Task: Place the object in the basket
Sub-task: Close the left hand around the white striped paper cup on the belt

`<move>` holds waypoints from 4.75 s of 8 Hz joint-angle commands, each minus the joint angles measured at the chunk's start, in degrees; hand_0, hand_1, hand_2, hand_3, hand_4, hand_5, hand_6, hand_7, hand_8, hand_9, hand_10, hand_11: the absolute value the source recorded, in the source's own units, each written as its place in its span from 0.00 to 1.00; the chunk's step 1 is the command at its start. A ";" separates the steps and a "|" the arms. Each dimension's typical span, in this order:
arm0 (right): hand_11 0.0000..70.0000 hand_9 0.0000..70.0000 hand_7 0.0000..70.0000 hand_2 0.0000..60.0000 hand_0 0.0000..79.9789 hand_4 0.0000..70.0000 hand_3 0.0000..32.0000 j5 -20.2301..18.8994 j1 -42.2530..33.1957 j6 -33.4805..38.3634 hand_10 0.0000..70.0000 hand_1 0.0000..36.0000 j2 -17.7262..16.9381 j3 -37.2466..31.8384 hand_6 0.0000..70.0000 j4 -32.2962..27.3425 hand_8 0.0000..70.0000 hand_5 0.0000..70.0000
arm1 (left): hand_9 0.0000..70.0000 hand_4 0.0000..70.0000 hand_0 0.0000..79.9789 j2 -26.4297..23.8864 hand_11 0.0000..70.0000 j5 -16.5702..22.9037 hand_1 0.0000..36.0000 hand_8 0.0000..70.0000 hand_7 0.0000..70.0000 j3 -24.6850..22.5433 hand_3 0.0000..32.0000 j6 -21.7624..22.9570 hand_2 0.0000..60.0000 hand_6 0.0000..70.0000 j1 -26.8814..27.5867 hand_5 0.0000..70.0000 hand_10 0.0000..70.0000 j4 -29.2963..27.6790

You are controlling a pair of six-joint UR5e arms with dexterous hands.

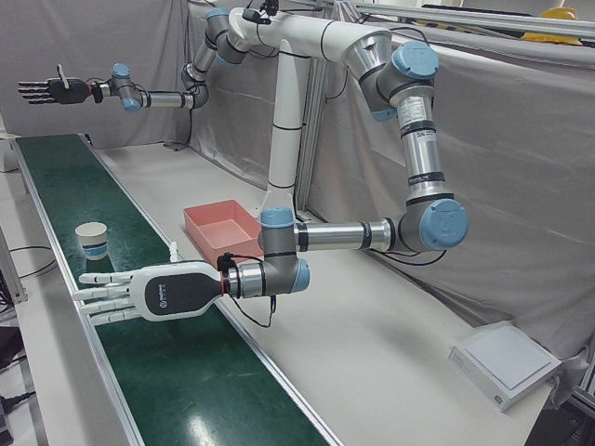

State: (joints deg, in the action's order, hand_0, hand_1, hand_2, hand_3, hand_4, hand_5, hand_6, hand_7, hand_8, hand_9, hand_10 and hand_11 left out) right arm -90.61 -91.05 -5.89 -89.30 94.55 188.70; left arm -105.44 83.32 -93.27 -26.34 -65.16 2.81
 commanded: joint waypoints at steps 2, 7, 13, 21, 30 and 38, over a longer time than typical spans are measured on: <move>0.00 0.00 0.00 0.00 0.00 0.00 0.00 0.00 0.00 0.00 0.00 0.00 0.00 0.02 0.00 0.00 0.00 0.00 | 0.00 0.00 0.67 -0.03 0.07 -0.26 0.25 0.00 0.00 -0.07 0.13 -0.46 0.00 0.00 0.21 0.21 0.03 0.00; 0.00 0.00 0.00 0.00 0.00 0.00 0.00 0.00 0.00 0.00 0.00 0.00 0.00 0.02 0.00 0.00 0.00 0.00 | 0.00 0.01 0.67 -0.73 0.08 -0.61 0.26 0.00 0.00 0.28 0.08 -1.52 0.00 0.00 0.39 0.22 0.03 -0.09; 0.00 0.00 0.00 0.00 0.00 0.00 0.00 0.00 0.00 0.00 0.00 0.00 0.00 0.02 0.00 0.00 0.00 0.00 | 0.00 0.00 0.70 -1.87 0.07 -2.72 0.25 0.00 0.00 1.51 0.13 -4.85 0.00 0.00 2.50 0.19 0.03 0.00; 0.00 0.00 0.00 0.00 0.00 0.00 0.00 0.00 0.00 0.00 0.00 0.00 0.00 0.02 0.00 0.00 0.00 0.00 | 0.00 0.01 0.71 -4.42 0.07 -2.81 0.24 0.00 0.00 6.96 0.12 -7.41 0.00 0.01 2.59 0.17 0.03 -0.09; 0.00 0.00 0.00 0.00 0.00 0.00 0.00 0.00 0.00 0.00 0.00 0.00 0.00 0.02 0.00 0.00 0.00 0.00 | 0.00 0.01 0.69 -5.21 0.07 -2.72 0.23 0.00 0.00 9.24 0.07 -7.67 0.00 0.01 2.59 0.19 0.03 -0.44; 0.00 0.00 0.00 0.00 0.00 0.00 0.00 0.00 0.00 0.00 0.00 0.00 0.00 0.11 0.00 0.00 0.00 0.00 | 0.14 0.07 0.67 -5.30 0.23 -2.64 0.23 0.09 0.06 9.34 0.00 -7.41 0.00 0.06 3.55 0.54 0.14 -0.53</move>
State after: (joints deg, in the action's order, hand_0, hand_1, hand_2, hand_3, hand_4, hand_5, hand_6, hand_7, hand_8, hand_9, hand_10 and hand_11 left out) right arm -90.62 -91.05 -5.92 -89.30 94.57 188.70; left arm -110.68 80.60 -83.77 -33.93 -61.61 2.28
